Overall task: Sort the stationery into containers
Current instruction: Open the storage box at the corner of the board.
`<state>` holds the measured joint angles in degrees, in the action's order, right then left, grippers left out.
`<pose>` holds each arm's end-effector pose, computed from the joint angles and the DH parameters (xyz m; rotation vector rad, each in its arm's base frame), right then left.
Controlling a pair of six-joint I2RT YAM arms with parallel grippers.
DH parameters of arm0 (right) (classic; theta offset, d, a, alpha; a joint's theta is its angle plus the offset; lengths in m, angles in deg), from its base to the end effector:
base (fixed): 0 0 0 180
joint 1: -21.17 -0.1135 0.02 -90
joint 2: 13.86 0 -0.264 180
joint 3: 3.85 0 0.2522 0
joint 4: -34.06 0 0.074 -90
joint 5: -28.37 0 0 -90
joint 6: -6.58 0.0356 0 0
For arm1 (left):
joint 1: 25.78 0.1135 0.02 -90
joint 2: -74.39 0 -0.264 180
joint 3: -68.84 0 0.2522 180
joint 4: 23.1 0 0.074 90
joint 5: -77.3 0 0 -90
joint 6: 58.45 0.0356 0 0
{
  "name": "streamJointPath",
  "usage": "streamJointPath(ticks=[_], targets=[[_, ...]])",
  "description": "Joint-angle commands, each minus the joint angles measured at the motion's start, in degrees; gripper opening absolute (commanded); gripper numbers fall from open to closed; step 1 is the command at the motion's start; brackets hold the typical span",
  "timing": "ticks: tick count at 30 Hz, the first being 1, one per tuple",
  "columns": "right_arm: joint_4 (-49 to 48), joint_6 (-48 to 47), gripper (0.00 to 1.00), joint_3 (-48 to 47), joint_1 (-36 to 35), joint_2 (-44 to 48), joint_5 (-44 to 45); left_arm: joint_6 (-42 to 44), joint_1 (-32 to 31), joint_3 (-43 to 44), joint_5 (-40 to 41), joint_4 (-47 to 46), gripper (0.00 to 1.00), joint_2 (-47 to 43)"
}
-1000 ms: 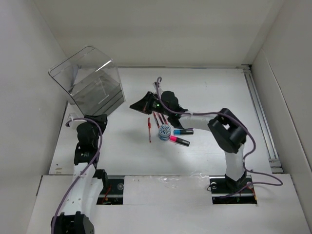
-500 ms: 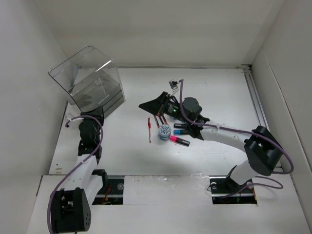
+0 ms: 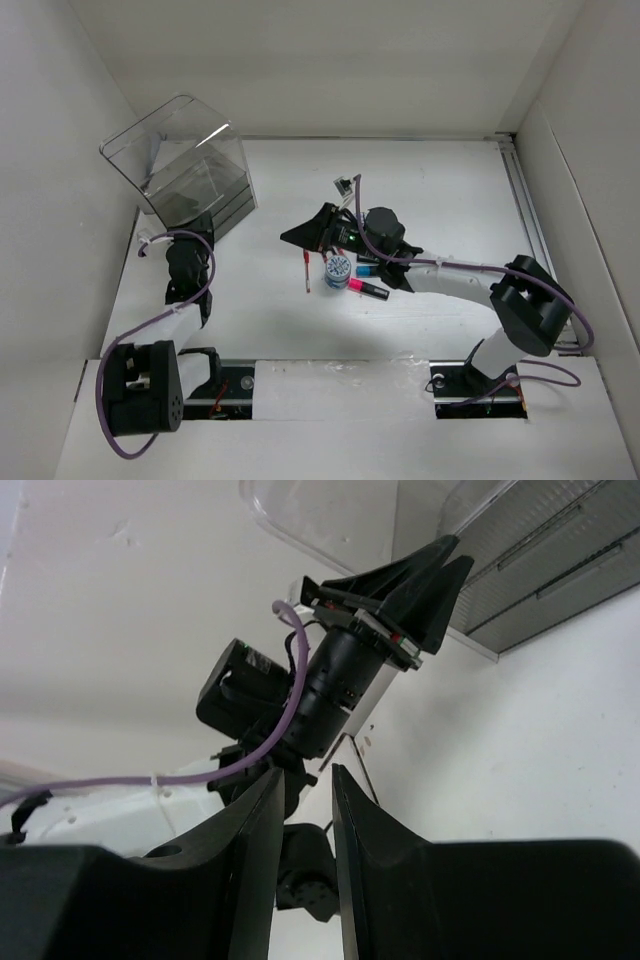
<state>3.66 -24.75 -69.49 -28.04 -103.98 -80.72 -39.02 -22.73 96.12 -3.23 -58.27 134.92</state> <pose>0.2245 0.2780 0.2841 -0.1776 1.7383 1.7101 0.2095 0.0170 0.2087 -1.0605 1.1900 -0.8033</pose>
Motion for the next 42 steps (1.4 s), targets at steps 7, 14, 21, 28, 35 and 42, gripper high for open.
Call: streamJointPath(ticks=[7,14,21,28,35,42], targets=[[-5.06,-0.67,0.32,-1.38,-1.41,-3.56,-5.25,-1.15,-0.06,0.72,0.11,-10.49,0.21,4.85],[-5.06,-0.67,0.32,-1.91,-2.03,-5.15,-5.87,-0.01,-0.06,0.02,-0.42,-13.83,0.2,4.86],[-5.06,-0.67,0.32,-2.43,-2.03,-5.67,-5.87,2.1,-0.06,0.71,0.81,-11.11,0.22,3.27],[-4.0,-0.67,0.3,-1.82,-2.03,-3.83,-6.4,-0.09,-0.06,2.65,0.81,-15.05,0.21,10.3],[-4.0,-1.28,0.3,0.1,-2.03,-3.3,-7.71,-0.71,-0.06,3.27,0.28,-19.01,0.12,12.86],[-5.23,-1.28,0.3,0.73,-3.17,-3.92,-7.71,2.62,-0.06,3.88,1.77,-14.54,0.0,8.38]])
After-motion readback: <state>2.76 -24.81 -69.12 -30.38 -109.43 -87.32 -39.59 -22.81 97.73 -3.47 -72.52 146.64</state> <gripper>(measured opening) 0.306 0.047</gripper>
